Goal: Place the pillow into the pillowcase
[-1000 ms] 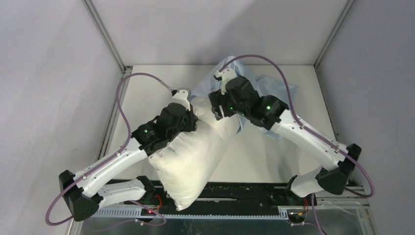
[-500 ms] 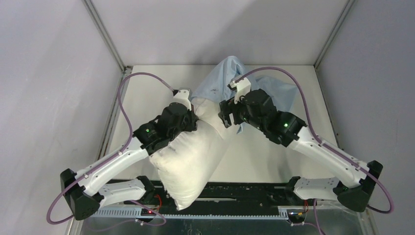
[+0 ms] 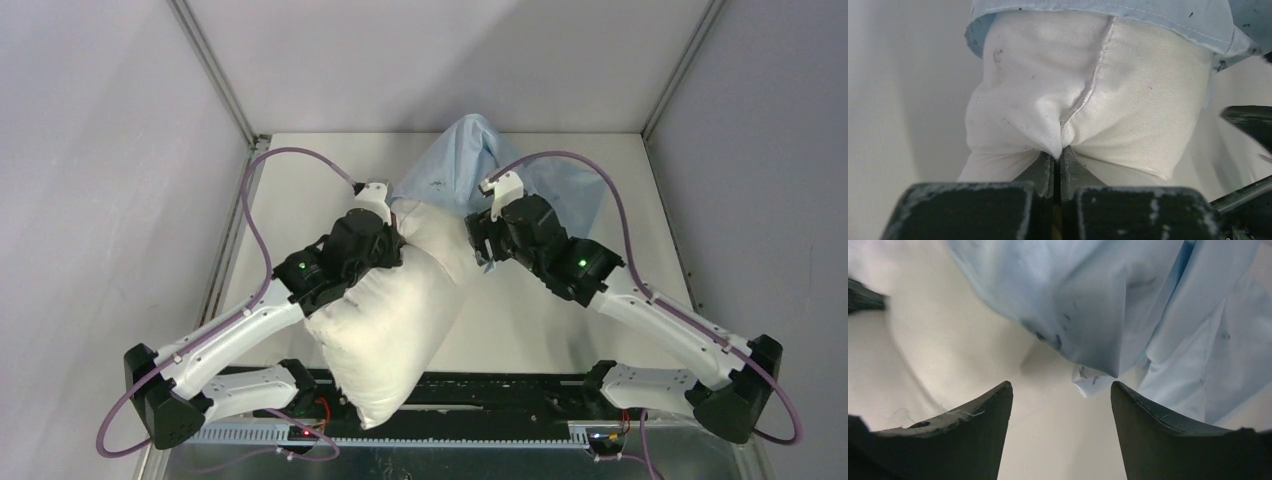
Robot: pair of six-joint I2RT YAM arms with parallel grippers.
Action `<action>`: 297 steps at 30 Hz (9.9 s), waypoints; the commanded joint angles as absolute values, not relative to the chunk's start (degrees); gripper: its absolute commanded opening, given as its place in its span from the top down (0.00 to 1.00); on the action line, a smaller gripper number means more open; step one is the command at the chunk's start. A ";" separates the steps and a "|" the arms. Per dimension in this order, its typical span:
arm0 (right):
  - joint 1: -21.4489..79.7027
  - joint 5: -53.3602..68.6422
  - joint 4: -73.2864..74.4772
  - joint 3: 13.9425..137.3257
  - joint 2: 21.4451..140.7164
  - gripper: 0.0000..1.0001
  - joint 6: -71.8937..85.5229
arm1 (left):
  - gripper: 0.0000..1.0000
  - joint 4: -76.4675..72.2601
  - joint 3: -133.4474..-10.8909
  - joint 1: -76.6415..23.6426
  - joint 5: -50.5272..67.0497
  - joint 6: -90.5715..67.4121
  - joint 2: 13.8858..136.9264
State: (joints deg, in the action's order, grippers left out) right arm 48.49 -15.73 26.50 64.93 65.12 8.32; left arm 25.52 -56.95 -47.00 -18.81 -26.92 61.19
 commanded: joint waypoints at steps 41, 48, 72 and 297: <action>47.32 -2.99 37.56 93.44 94.26 0.72 19.41 | 0.63 16.99 -81.23 -30.15 1.51 -36.20 88.27; 54.60 -13.70 39.81 85.09 81.13 0.30 26.62 | 0.07 29.05 -83.67 -28.57 -5.89 -30.87 77.72; 71.33 -35.38 39.14 62.96 81.19 0.36 43.65 | 0.00 39.52 -40.31 -15.50 -23.02 -34.51 43.20; 33.09 -21.21 22.48 53.44 72.43 0.34 21.94 | 0.00 29.33 -42.02 -43.76 -16.49 -46.07 47.77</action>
